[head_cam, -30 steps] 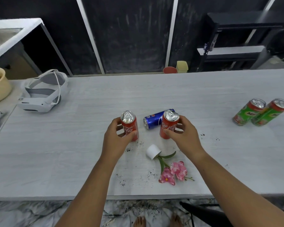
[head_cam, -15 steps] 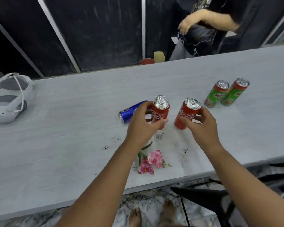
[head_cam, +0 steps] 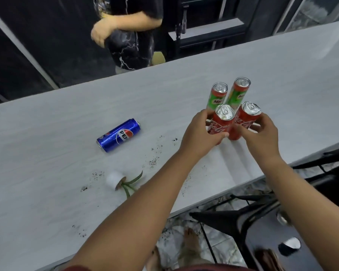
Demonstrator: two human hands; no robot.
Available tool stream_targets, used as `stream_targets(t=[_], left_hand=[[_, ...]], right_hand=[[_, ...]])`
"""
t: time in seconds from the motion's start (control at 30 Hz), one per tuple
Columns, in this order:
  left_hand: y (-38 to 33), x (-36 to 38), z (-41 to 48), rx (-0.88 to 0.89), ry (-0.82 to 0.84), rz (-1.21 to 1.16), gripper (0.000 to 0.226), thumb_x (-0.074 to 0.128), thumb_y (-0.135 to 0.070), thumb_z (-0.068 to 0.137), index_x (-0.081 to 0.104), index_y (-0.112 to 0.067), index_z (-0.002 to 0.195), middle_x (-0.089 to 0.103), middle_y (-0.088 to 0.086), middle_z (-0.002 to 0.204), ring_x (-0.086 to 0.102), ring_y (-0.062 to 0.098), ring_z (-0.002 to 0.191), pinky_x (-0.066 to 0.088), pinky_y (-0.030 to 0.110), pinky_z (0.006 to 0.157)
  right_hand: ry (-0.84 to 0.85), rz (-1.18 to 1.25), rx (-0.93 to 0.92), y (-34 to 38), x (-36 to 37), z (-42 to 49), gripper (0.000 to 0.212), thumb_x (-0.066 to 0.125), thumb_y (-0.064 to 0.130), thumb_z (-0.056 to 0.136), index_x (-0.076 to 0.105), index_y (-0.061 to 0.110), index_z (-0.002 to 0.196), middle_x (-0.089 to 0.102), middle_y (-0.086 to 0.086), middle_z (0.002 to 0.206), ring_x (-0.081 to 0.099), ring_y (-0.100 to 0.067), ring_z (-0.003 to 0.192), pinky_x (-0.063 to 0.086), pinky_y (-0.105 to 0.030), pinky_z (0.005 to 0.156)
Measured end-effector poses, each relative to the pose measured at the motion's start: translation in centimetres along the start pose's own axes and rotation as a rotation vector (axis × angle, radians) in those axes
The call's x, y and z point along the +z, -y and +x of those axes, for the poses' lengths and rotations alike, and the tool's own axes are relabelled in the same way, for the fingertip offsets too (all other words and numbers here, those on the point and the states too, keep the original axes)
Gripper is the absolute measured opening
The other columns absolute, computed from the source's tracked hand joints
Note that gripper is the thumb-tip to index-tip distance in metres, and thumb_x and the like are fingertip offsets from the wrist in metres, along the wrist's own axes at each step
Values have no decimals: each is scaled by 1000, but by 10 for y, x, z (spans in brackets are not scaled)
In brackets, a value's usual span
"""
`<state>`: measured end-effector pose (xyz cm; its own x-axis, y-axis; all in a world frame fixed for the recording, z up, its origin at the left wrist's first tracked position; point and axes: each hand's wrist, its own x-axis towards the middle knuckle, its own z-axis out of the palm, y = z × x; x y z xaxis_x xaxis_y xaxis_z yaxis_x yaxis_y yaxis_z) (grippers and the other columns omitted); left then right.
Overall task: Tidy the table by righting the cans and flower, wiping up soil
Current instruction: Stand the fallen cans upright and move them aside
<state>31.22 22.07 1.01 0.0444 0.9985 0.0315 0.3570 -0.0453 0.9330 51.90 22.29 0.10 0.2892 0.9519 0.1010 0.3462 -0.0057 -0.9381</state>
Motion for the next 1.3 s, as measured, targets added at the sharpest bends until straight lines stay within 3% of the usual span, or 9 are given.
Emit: stream_targets(t=[0.13, 0.3, 0.47, 0.7, 0.83, 0.9, 1.07, 1.2, 1.3], left_hand=[[-8, 28, 18, 7, 19, 5, 70, 96, -37, 79, 57, -33, 137, 64, -13, 135, 64, 4, 114, 55, 27, 89], [-4, 48, 30, -15, 23, -10, 70, 96, -35, 81, 55, -32, 138, 63, -11, 138, 62, 4, 114, 50, 22, 88], [5, 56, 32, 12, -12, 7, 74, 93, -36, 84, 51, -33, 145, 59, -10, 145, 60, 3, 121, 59, 31, 100], [4, 60, 36, -14, -17, 75, 77, 93, -38, 85, 52, -28, 149, 60, -7, 148, 62, 11, 130, 56, 34, 102], [12, 49, 22, -47, 34, 188, 83, 91, -39, 88, 48, -24, 158, 56, -3, 157, 56, 17, 143, 52, 41, 113], [19, 34, 10, -33, 26, 238, 78, 87, -39, 93, 48, -24, 160, 55, -4, 158, 54, 16, 145, 50, 38, 114], [36, -27, -28, -7, 1, 294, 59, 73, -45, 102, 52, -34, 156, 54, -17, 154, 53, 5, 141, 46, 28, 109], [51, -81, -57, -28, -74, 355, 51, 69, -48, 104, 55, -36, 152, 54, -20, 152, 53, 2, 138, 43, 21, 106], [62, -122, -78, -42, -156, 380, 47, 69, -47, 105, 58, -36, 149, 55, -18, 152, 51, 0, 137, 44, 23, 106]], right_hand=[[-18, 1, 14, -6, -16, 20, 60, 91, 42, 78, 68, 32, 132, 74, 15, 127, 70, -2, 115, 56, -21, 91], [15, -3, 21, -12, -22, 38, 56, 90, 34, 84, 66, 30, 135, 73, 16, 127, 70, 1, 113, 56, -10, 85], [51, -16, 35, -21, -23, 45, 56, 89, 38, 86, 64, 32, 136, 72, 16, 130, 70, -5, 116, 57, -23, 94], [71, -65, 82, -38, -18, 48, 57, 88, 43, 86, 63, 33, 137, 72, 16, 131, 72, -11, 115, 59, -37, 100], [54, -166, 168, -49, -16, 40, 84, 93, 42, 83, 51, 21, 152, 67, 2, 142, 64, -15, 128, 53, -41, 111], [30, -200, 208, -52, -16, 28, 88, 90, 40, 86, 43, 22, 158, 61, -3, 150, 60, -20, 135, 49, -38, 111], [15, -276, 169, -46, -8, -23, 65, 80, 39, 93, 51, 31, 150, 59, 7, 148, 55, -16, 137, 46, -36, 105], [126, -256, 99, -28, 26, -64, 52, 78, 38, 96, 58, 35, 143, 59, 16, 138, 55, -10, 130, 43, -31, 103], [249, -226, 46, -10, 59, -84, 44, 78, 35, 97, 62, 36, 139, 60, 18, 139, 55, -8, 132, 40, -27, 107]])
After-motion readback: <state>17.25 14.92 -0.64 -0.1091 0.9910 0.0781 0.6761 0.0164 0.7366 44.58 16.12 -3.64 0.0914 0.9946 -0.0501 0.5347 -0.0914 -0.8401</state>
